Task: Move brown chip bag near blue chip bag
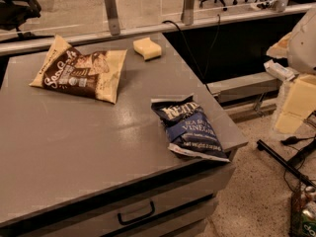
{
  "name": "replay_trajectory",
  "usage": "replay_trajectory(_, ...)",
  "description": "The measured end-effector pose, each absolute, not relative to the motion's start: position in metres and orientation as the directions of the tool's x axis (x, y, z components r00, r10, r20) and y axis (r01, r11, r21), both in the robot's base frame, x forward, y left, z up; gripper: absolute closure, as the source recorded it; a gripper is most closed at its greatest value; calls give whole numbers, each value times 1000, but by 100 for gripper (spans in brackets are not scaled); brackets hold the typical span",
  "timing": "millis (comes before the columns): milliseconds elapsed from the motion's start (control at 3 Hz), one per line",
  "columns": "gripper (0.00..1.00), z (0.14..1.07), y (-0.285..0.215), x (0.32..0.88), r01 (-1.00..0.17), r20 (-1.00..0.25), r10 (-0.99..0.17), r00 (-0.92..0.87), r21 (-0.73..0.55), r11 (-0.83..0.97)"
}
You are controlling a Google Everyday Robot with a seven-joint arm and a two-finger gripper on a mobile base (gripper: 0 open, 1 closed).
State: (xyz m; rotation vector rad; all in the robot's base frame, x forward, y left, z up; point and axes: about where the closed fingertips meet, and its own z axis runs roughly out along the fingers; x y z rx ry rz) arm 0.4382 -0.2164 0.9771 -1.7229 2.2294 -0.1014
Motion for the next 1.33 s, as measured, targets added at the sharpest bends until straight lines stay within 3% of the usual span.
replay_trajectory(667, 0, 997, -206, 471, -924, -236, -962, -137, -320, 210)
replay_trajectory(1000, 0, 1033, -165, 535, -895, -321, -946, 56, -435, 95)
replay_trajectory(1333, 0, 1065, -91, 579, -860, -428, -868, 250, -511, 4)
